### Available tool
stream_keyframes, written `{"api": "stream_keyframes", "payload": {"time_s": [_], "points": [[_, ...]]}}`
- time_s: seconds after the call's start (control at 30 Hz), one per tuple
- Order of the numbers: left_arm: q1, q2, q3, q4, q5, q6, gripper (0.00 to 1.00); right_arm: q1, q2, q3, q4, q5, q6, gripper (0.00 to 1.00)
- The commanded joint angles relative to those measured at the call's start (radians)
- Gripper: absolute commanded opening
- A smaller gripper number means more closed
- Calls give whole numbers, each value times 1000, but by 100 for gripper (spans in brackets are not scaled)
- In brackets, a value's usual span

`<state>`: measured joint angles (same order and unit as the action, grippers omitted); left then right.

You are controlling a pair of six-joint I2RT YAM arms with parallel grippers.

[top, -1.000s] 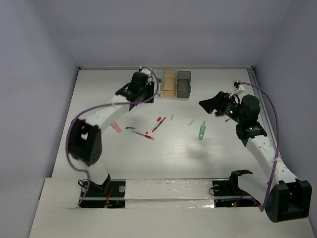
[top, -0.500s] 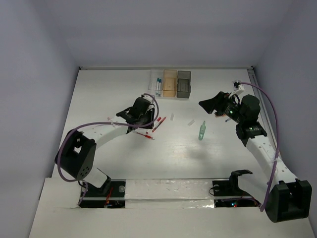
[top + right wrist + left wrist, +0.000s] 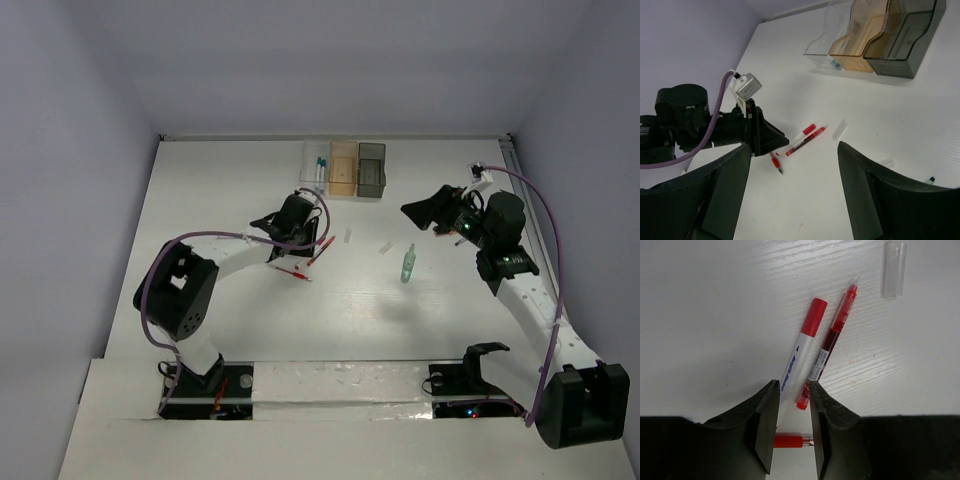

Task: Sort the stationery into containers
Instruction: Pick up the pen from the center of the board.

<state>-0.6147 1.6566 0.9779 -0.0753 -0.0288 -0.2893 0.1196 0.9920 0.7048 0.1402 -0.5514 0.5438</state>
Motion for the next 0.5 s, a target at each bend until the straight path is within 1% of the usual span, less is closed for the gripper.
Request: {"api": "stream_keyframes", "payload": {"time_s": [0.0,0.27,0.47], "points": [[-3,14,47,22,-14,18,27,9,-4,1,55,-19,1,75],[-3,83,68,22,-42,22,26,9,-1,2,56,-19,-1,75],[-3,121,76,22,-69,26,23,9,0,1,58,-19,1,75]]}}
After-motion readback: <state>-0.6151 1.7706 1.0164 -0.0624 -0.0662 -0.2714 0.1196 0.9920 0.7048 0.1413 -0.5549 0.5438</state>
